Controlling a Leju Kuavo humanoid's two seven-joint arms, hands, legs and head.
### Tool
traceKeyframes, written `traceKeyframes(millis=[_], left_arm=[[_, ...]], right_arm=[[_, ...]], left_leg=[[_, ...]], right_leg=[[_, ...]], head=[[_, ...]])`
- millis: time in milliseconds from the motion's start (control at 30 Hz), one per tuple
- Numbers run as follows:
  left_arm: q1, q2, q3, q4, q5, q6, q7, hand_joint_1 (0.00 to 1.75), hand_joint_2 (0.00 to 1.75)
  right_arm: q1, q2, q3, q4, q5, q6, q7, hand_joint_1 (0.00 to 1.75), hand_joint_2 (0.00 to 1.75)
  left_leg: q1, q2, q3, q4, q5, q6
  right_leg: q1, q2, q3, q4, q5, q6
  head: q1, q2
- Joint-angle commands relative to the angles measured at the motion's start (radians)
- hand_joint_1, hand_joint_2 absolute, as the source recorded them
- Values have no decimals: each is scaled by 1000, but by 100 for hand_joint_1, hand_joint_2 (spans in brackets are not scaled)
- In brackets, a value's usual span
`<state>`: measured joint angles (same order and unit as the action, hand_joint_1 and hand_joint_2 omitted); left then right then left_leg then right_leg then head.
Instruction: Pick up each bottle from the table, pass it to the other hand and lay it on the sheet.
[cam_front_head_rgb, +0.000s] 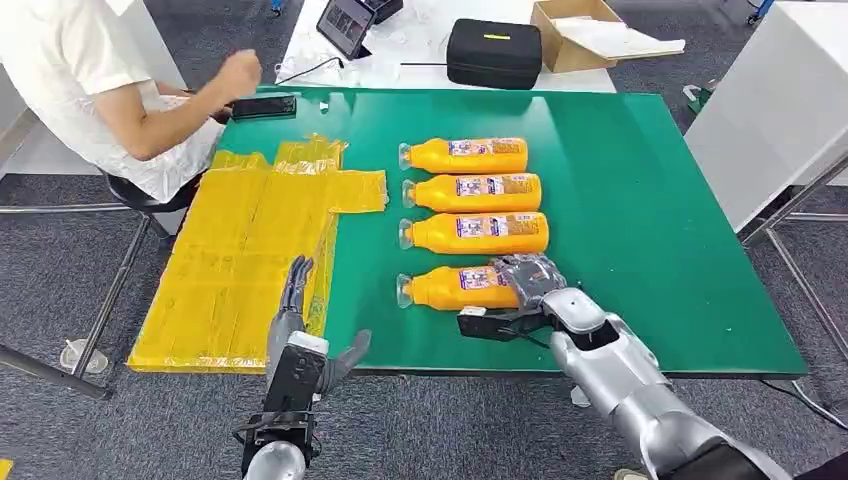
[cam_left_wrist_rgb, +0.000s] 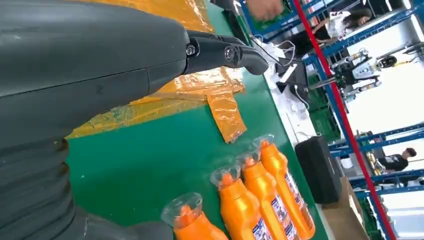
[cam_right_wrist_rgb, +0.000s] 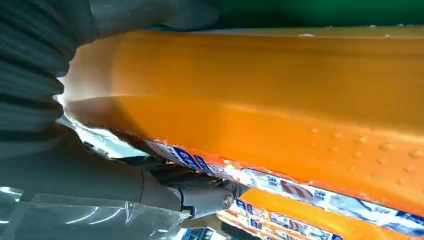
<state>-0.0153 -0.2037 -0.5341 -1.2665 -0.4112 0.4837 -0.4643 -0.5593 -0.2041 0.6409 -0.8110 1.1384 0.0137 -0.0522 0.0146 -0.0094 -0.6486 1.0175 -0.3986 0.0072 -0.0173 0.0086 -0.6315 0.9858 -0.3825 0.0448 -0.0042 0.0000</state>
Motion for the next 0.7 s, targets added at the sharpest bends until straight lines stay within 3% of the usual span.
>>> traceKeyframes(millis=[33,167,267,467,500,567,700], left_arm=[[-23,16,-8,39,-1,6,-6,0,175],[-29,9,-9,47,59,-10,-24,0,175],[-20,-10,22,33,367,-168,-30,0,175],[9,2,18,60,741,-331,38,0,175],[14,9,13,59,797,-364,47,0,175],[23,33,-8,57,920,-439,74,0,175],[18,61,-44,70,941,-439,68,0,175]], right_arm=[[-26,-34,90,77,-94,41,-48,175,175],[21,-38,32,31,-283,59,-154,175,175],[134,-4,-71,-88,-468,-35,-225,175,175],[243,93,-170,-240,-593,-183,-283,175,175],[247,103,-175,-248,-609,-194,-295,168,175],[252,128,-197,-260,-653,-221,-328,175,175],[255,149,-210,-254,-687,-224,-342,175,175]], left_leg=[[0,-1,3,-1,-1,1],[0,-2,4,-1,-1,0],[1,-2,4,-2,-1,0],[1,3,4,-1,-3,-1],[1,3,6,-1,-4,-1],[1,2,5,-1,-4,-1],[1,2,1,-1,-3,-1]], right_leg=[[0,-2,4,-1,-1,-1],[1,-3,4,-1,-1,-1],[1,-4,6,-2,-2,-2],[1,2,4,-1,-1,-2],[2,2,5,-1,-2,-3],[1,1,4,0,-2,-3],[1,1,1,-1,-2,-2]], head=[[0,0],[0,0],[0,0],[0,0],[0,0],[0,0],[0,0]])
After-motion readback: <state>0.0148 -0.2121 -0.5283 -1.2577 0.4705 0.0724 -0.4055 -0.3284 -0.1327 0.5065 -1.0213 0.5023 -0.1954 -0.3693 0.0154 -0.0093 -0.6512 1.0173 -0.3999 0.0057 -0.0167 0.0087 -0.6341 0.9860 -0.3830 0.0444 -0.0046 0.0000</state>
